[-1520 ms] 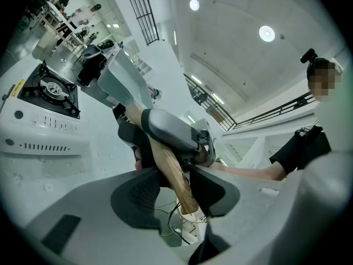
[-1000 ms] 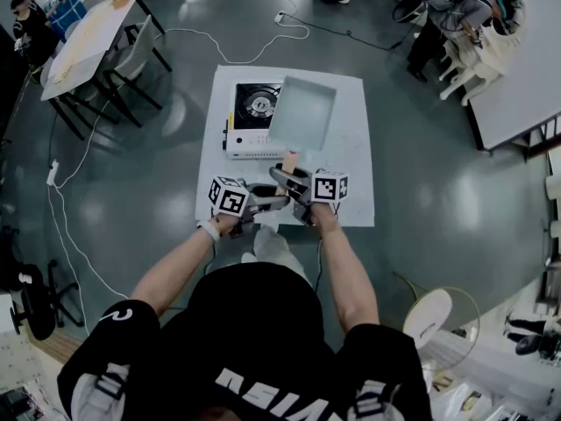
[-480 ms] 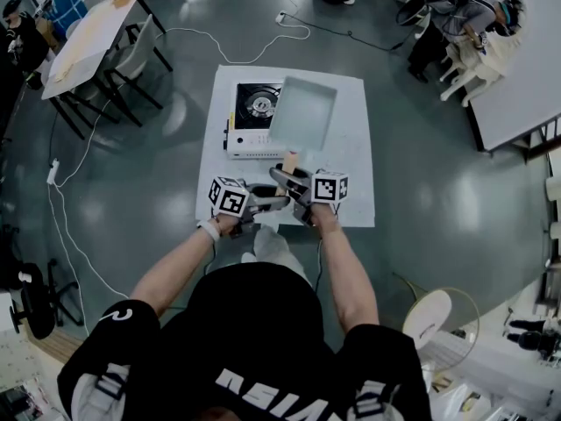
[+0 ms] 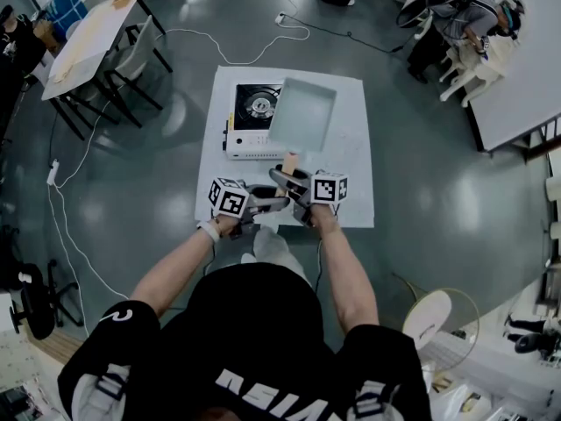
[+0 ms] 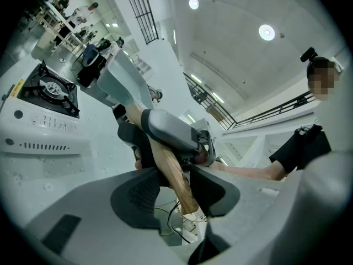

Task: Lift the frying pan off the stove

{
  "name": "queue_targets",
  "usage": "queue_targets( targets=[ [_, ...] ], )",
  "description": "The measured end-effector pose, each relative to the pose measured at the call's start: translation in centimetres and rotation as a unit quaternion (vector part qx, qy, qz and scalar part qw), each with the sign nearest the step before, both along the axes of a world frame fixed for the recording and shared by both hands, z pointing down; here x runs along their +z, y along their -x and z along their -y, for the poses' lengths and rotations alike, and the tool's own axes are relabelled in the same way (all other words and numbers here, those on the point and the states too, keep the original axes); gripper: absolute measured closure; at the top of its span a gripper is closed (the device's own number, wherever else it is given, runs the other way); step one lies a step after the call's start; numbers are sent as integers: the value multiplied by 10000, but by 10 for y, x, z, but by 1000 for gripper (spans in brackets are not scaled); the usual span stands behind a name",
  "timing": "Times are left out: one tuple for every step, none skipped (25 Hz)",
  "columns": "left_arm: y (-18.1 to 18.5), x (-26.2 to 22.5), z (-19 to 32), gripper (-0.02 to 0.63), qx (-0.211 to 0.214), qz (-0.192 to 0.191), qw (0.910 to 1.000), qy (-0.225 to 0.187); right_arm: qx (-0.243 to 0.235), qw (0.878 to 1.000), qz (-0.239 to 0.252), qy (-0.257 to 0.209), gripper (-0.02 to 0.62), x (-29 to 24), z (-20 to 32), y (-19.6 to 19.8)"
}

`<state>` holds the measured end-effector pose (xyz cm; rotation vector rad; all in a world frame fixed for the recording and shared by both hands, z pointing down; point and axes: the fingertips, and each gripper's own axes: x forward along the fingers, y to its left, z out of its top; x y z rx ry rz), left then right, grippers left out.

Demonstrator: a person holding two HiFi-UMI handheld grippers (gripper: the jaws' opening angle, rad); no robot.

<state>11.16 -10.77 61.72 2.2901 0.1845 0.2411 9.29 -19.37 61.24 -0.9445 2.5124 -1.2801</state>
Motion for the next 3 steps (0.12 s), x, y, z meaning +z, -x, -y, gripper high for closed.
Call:
queue_targets(
  targets=[
    [0,0,0,443,-3,-16,10000,5,10,10000,8,25,414,1,-1,0],
    [-1,-1,0,443,-8,-28,10000,8,20,10000,17,49,414,1,-1,0],
    [-1,-1,-1,443,-14,-39,10000,9,31,10000,26,72,414,2,-1,0]
  ],
)
